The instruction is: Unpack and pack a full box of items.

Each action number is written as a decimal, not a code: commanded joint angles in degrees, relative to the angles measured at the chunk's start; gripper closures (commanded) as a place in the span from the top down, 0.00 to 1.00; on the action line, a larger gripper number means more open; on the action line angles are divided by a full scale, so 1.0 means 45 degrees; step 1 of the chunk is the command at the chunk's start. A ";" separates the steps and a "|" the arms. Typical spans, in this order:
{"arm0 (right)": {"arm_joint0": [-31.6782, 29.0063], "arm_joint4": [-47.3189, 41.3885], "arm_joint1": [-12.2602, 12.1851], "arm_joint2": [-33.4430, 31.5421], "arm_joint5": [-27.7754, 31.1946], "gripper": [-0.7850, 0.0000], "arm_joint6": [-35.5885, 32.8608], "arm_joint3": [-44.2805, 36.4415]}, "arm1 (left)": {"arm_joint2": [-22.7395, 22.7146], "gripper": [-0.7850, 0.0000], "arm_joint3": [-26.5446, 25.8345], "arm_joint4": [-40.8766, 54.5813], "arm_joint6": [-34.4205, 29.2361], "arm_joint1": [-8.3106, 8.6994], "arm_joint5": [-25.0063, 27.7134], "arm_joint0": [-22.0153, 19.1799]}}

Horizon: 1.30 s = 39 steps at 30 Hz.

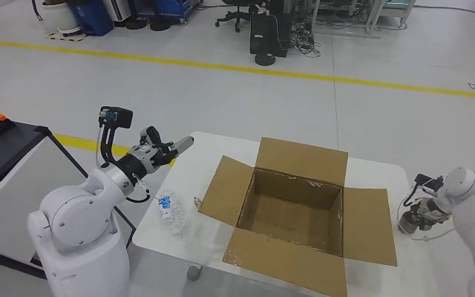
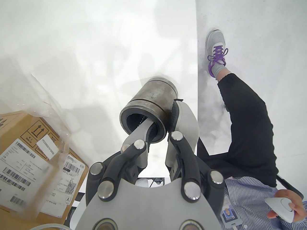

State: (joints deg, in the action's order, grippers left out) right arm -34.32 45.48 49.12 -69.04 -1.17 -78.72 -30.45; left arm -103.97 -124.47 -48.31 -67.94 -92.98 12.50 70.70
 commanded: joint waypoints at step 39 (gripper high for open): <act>-0.3827 -0.2636 -0.1753 -0.3622 0.2372 0.00 -0.2062 -0.4887 | 0.0000 1.00 0.0000 0.0002 -0.0001 0.0000 0.0000 -0.0001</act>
State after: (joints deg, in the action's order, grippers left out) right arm -50.38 34.60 41.54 -84.54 8.79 -88.03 -51.24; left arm -103.97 -124.47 -48.31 -67.94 -92.98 12.50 70.70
